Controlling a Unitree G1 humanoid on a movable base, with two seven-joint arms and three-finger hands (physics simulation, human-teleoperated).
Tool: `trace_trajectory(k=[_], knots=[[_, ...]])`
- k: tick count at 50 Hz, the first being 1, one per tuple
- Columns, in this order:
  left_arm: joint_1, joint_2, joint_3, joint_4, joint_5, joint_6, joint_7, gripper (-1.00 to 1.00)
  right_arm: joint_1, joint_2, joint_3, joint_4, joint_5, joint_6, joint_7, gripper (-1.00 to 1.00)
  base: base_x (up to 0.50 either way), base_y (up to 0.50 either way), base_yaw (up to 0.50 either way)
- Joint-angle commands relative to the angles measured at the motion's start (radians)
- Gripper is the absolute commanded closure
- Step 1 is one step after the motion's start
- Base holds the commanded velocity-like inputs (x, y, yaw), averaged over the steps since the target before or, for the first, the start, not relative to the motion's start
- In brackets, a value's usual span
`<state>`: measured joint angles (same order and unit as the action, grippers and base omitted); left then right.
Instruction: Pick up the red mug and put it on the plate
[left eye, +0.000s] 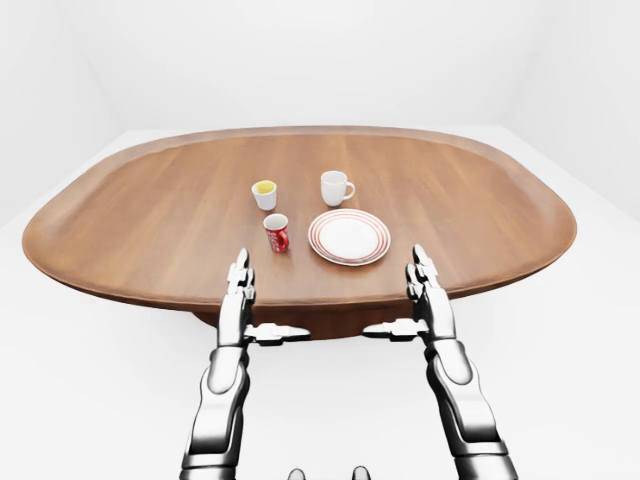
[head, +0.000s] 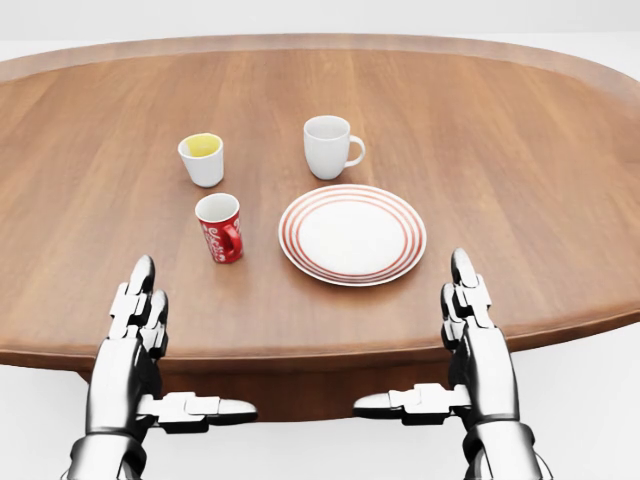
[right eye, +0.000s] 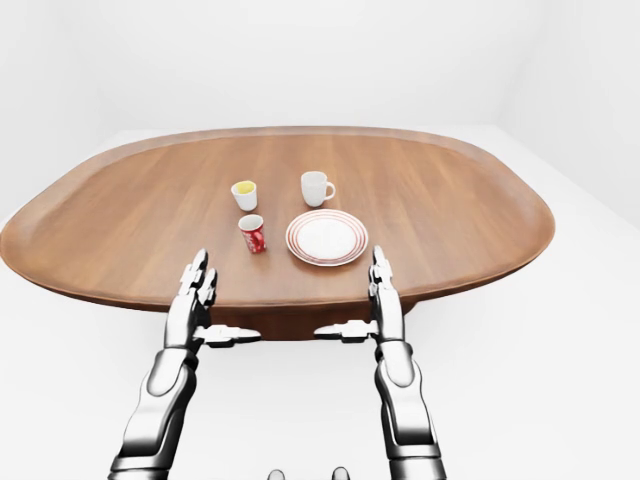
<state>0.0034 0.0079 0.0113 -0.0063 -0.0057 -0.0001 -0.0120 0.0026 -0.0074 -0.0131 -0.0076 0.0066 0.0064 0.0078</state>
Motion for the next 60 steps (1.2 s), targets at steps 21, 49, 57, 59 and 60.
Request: trace_trajectory(k=[21,49,57,59,60], knots=[[-0.004,0.006,0.012,0.013,0.029,-0.047,0.001,-1.00,0.014,-0.012,-0.030,-0.019,0.017,0.010,0.025,-1.00,0.00,0.00,0.00],[0.003,0.005,0.012,-0.007,0.023,-0.034,-0.001,-1.00,0.031,-0.014,-0.038,-0.044,0.022,0.014,0.038,-1.00,0.00,0.20,0.00],[0.007,0.002,0.008,-0.011,0.024,-0.034,0.000,-1.00,0.039,-0.012,-0.033,-0.063,0.013,0.022,0.038,-1.00,0.00,0.27,0.00],[0.008,0.002,0.006,-0.011,0.027,-0.034,0.000,-1.00,0.040,-0.012,-0.032,-0.067,0.012,0.024,0.039,-1.00,0.00,0.27,0.00],[0.007,0.002,0.006,-0.009,0.026,-0.035,0.000,-1.00,0.041,-0.012,-0.032,-0.069,0.011,0.025,0.039,-1.00,0.00,0.27,0.00]])
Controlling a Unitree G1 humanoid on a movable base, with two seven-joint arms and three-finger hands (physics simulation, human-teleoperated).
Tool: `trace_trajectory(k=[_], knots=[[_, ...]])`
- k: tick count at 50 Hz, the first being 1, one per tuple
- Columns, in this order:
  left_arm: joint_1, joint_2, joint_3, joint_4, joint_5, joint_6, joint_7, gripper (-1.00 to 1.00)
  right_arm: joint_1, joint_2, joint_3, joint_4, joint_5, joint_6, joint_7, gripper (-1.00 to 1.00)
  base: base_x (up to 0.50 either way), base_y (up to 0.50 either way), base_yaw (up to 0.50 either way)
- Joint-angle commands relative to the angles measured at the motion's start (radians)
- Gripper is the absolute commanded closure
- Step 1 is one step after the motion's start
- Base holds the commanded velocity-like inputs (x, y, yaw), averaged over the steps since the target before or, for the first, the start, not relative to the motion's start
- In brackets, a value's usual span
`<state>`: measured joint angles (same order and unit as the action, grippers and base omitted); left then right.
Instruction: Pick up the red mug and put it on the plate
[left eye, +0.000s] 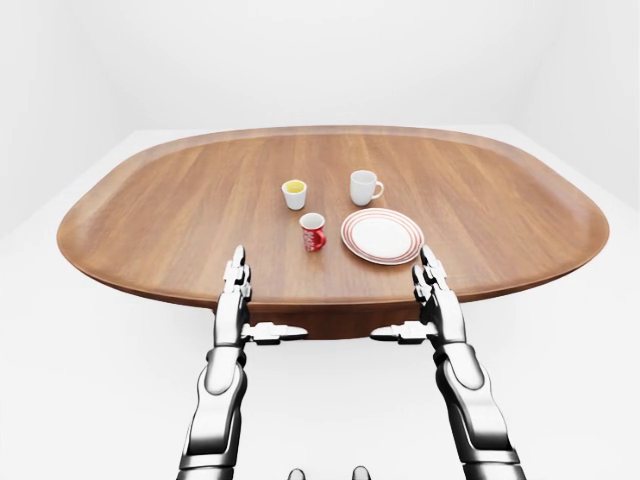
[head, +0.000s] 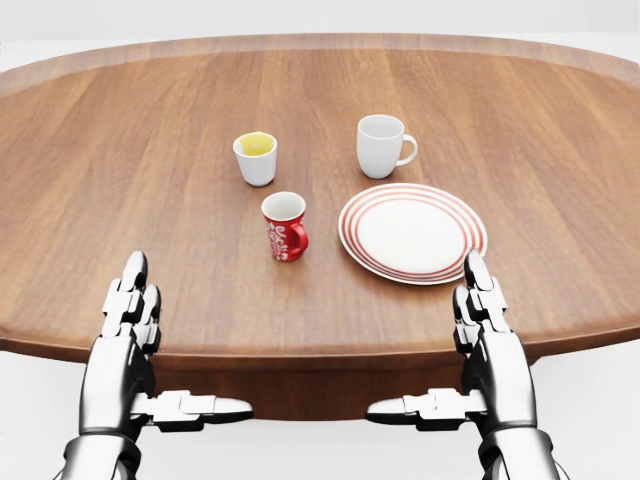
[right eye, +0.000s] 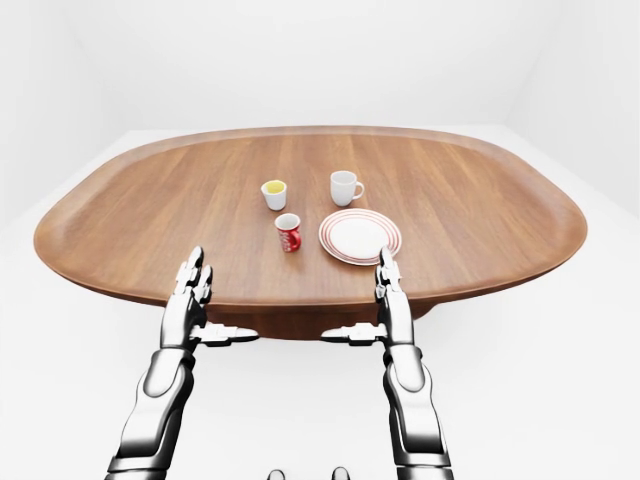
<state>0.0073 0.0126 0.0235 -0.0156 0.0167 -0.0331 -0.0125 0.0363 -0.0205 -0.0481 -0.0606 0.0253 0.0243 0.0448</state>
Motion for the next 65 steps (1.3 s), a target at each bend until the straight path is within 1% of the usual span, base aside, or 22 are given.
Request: trace_trajectory(k=[1,4,5,7,9,11,13,14,15,16,18,20,21,23,26,28,31,37,42,45,48,65], knots=[[0.002,-0.002,-0.006,0.002,0.003,-0.002,0.000,-1.00,0.007,0.001,0.002,-0.016,-0.008,0.007,0.001,-1.00,0.00,0.27,0.00],[0.000,-0.001,-0.002,0.000,-0.001,0.002,-0.002,-1.00,0.005,0.001,0.001,-0.014,-0.011,0.007,-0.002,-1.00,0.00,0.27,0.00],[-0.001,0.000,-0.002,0.000,-0.002,0.002,-0.002,-1.00,0.004,0.002,0.001,-0.012,-0.010,-0.003,-0.002,-1.00,0.00,0.27,0.00],[-0.001,0.000,-0.001,0.000,-0.003,0.004,-0.002,-1.00,0.004,0.001,0.000,-0.013,-0.002,0.008,0.001,-1.00,0.00,0.10,0.00],[-0.003,-0.001,-0.002,0.001,-0.004,0.007,-0.003,-1.00,0.002,0.000,0.000,-0.009,-0.004,0.008,0.000,-1.00,0.00,0.00,0.00],[-0.005,-0.001,-0.002,-0.002,-0.005,0.013,-0.002,-1.00,-0.010,-0.001,-0.006,0.005,-0.002,0.017,-0.006,-1.00,0.00,0.00,0.00],[-0.005,-0.001,-0.003,-0.030,-0.011,0.041,-0.005,-1.00,-0.024,-0.003,-0.014,0.009,0.009,0.031,-0.006,-1.00,0.00,0.00,0.00],[-0.005,-0.001,-0.003,-0.031,-0.011,0.042,-0.006,-1.00,-0.024,-0.004,-0.015,0.009,0.010,0.032,-0.006,-1.00,0.00,0.00,0.00],[-0.007,0.000,0.000,-0.038,-0.014,0.052,-0.006,-1.00,-0.028,-0.006,-0.015,0.000,0.007,0.043,-0.010,-1.00,0.00,0.00,0.00],[-0.013,0.001,0.002,-0.045,-0.019,0.066,-0.008,-1.00,-0.033,-0.009,-0.017,-0.021,0.012,0.063,-0.007,-1.00,0.00,0.00,0.00],[-0.025,0.003,0.001,-0.048,-0.017,0.086,-0.009,-1.00,-0.051,-0.017,-0.025,-0.029,0.000,0.063,-0.016,-1.00,0.00,0.00,0.00],[-0.040,0.006,0.002,-0.052,-0.010,0.113,-0.007,-1.00,-0.070,-0.026,-0.037,-0.041,-0.001,0.063,-0.018,-1.00,0.00,0.00,0.00],[-0.045,0.007,0.003,-0.060,-0.008,0.120,-0.006,-1.00,-0.076,-0.029,-0.043,-0.048,0.003,0.063,-0.017,-1.00,0.00,0.00,0.00],[-0.058,0.010,0.004,-0.104,-0.005,0.120,-0.008,-1.00,-0.094,-0.040,-0.054,-0.084,0.013,0.063,-0.006,-1.00,0.00,0.00,0.00],[-0.084,0.016,0.008,-0.124,-0.001,0.120,-0.012,-1.00,-0.133,-0.050,-0.072,-0.062,0.028,0.063,0.000,-1.00,0.00,0.00,0.00],[-0.120,0.021,0.018,-0.097,-0.014,0.120,-0.026,-1.00,-0.158,-0.060,-0.085,-0.024,0.035,0.063,-0.001,-1.00,0.00,0.00,0.00],[-0.157,0.031,0.030,-0.042,-0.002,0.120,-0.014,-1.00,-0.172,-0.077,-0.086,-0.014,0.027,0.063,0.008,-1.00,0.00,0.00,0.00],[-0.170,0.037,0.038,-0.058,0.004,0.120,-0.007,-1.00,-0.188,-0.094,-0.090,-0.106,0.012,0.063,0.054,-1.00,0.00,0.00,0.00],[-0.169,0.032,0.026,-0.101,0.008,0.120,-0.007,-1.00,-0.241,-0.107,-0.093,-0.103,-0.004,0.063,0.059,-1.00,0.00,0.00,0.00],[-0.183,0.033,0.028,-0.085,0.008,0.120,-0.009,-1.00,-0.253,-0.106,-0.082,-0.107,-0.023,0.063,0.065,-1.00,0.00,0.00,0.00],[-0.212,0.040,0.040,-0.020,0.000,0.120,-0.009,-1.00,-0.262,-0.105,-0.077,-0.121,-0.037,0.063,0.072,-1.00,0.00,0.00,0.00],[-0.197,0.045,0.042,-0.111,0.000,0.120,-0.011,-1.00,-0.256,-0.101,-0.069,-0.128,-0.075,0.063,0.092,-1.00,0.00,0.00,0.00]])
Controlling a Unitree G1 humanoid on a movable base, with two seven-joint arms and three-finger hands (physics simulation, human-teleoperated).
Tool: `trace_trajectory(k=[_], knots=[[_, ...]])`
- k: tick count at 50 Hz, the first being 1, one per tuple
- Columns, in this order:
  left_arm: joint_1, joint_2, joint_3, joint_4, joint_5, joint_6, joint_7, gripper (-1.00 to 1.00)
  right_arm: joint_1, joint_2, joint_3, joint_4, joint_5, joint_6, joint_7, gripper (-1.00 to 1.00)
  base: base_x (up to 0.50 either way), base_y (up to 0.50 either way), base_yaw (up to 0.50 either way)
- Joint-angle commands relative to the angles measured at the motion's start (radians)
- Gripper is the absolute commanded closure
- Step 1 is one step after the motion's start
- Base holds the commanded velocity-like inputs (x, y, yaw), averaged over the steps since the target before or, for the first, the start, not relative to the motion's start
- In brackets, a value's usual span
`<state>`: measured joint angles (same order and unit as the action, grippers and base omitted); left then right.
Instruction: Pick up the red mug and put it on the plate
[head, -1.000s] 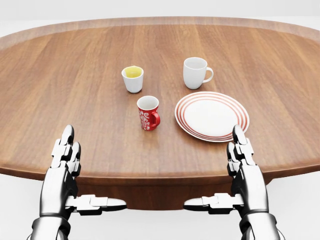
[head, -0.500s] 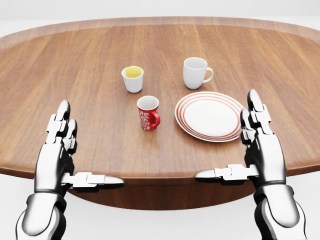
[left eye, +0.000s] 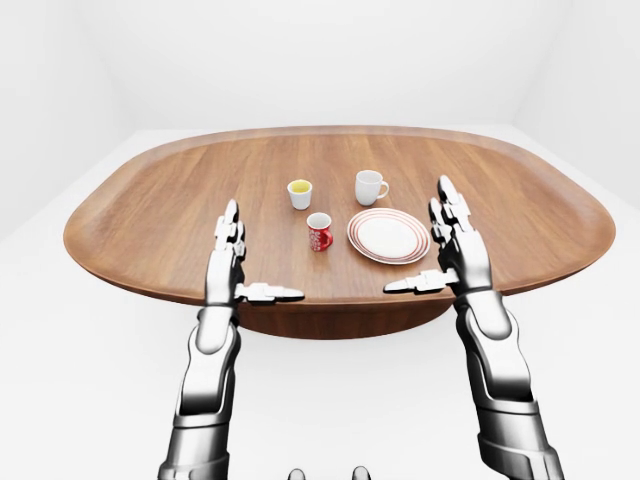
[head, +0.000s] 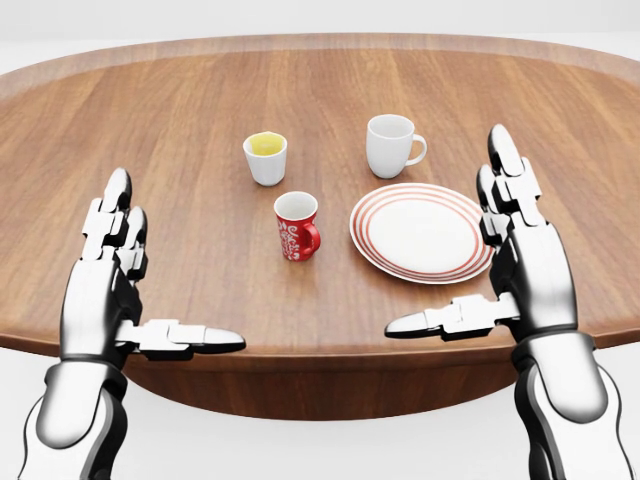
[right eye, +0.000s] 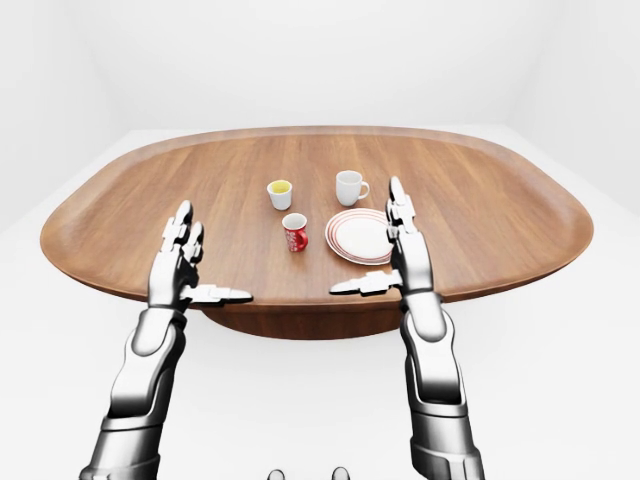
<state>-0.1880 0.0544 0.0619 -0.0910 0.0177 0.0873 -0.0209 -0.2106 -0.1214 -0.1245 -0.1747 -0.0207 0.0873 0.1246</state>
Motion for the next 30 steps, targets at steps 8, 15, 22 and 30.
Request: trace_trajectory(k=[8,15,22,30], knots=[[-0.004,0.007,0.011,-0.045,-0.006,0.000,-0.005,-1.00,-0.009,0.005,0.012,-0.022,-0.040,0.000,0.020,-1.00,0.00,0.00,0.00],[0.000,0.007,0.012,-0.059,-0.006,0.000,-0.005,-1.00,-0.010,0.006,0.014,-0.024,-0.045,0.000,0.025,-1.00,0.02,0.00,0.00],[0.003,0.006,0.009,-0.062,-0.004,0.000,-0.005,-1.00,-0.009,0.006,0.013,-0.015,-0.048,0.000,0.028,-1.00,0.18,0.00,0.00],[0.007,0.005,0.008,-0.077,-0.003,0.000,-0.006,-1.00,-0.008,0.006,0.015,-0.013,-0.051,0.000,0.032,-1.00,0.18,0.00,0.00]])
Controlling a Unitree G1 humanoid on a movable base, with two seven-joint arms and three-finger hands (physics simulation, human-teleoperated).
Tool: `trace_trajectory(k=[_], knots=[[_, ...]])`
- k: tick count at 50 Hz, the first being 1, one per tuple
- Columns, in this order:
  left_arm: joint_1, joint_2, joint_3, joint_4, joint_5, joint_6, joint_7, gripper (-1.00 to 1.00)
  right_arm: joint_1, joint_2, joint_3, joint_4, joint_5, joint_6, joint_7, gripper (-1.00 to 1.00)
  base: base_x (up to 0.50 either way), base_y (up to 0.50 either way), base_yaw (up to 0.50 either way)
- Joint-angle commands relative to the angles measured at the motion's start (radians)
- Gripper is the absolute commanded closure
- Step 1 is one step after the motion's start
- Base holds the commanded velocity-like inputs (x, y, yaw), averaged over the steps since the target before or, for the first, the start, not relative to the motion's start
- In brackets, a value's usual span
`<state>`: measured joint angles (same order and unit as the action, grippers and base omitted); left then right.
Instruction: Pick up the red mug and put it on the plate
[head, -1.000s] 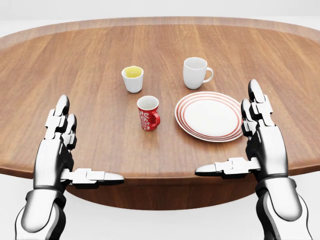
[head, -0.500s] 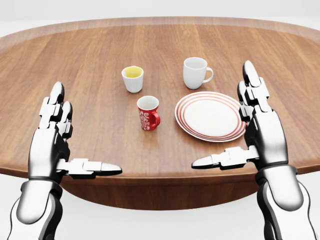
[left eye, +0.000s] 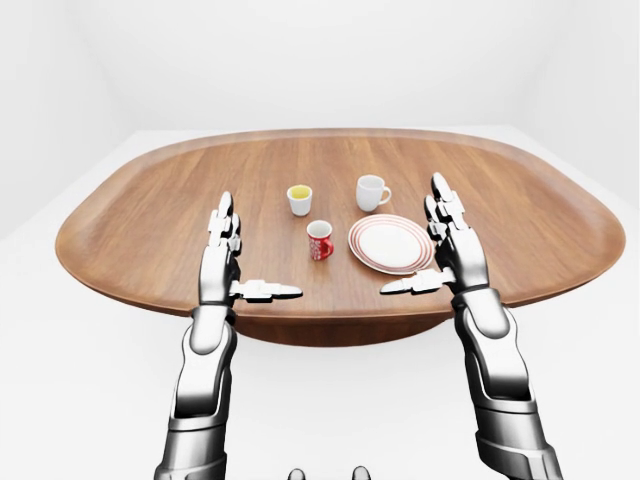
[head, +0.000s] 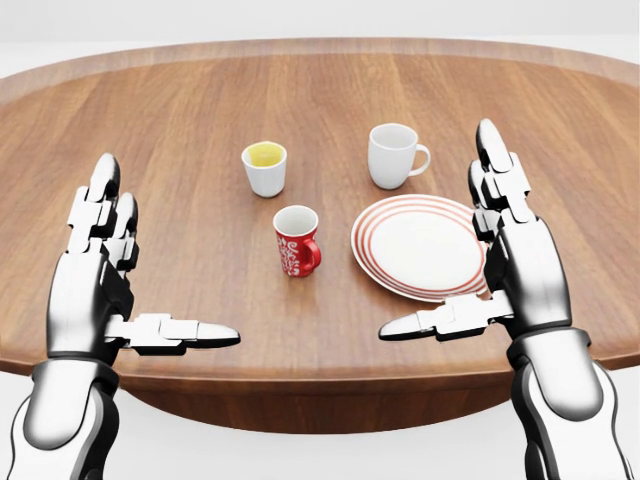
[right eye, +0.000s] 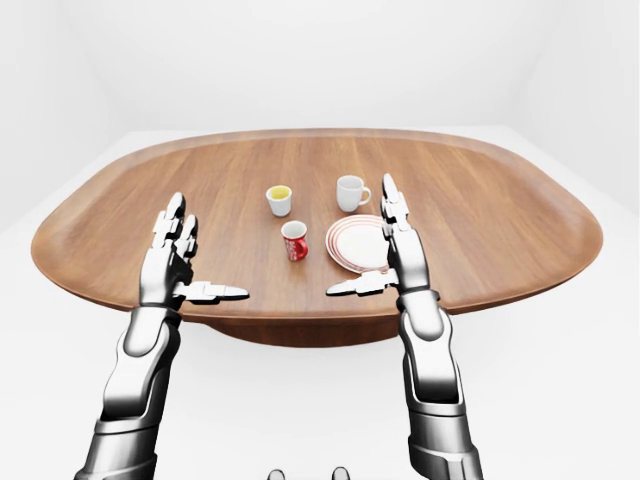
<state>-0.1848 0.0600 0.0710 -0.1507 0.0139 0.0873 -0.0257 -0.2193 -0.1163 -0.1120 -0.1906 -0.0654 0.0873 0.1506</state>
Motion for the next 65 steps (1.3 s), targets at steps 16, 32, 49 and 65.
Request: trace_trajectory(k=[16,32,49,65], knots=[[0.008,-0.003,-0.005,-0.050,0.005,0.000,-0.005,-1.00,0.007,0.004,0.005,-0.009,-0.015,0.000,0.012,-1.00,0.18,0.00,0.00],[0.004,-0.006,-0.008,-0.048,0.007,0.000,-0.005,-1.00,0.012,0.006,0.009,-0.014,-0.022,0.000,0.017,-1.00,0.19,0.00,0.00],[0.012,-0.005,-0.005,-0.072,0.004,0.000,-0.009,-1.00,0.012,0.007,0.011,-0.013,-0.027,0.000,0.023,-1.00,0.22,0.00,0.00],[0.009,-0.006,-0.007,-0.071,0.005,0.000,-0.008,-1.00,0.006,0.004,0.009,-0.003,-0.030,0.000,0.026,-1.00,0.26,0.00,0.00]])
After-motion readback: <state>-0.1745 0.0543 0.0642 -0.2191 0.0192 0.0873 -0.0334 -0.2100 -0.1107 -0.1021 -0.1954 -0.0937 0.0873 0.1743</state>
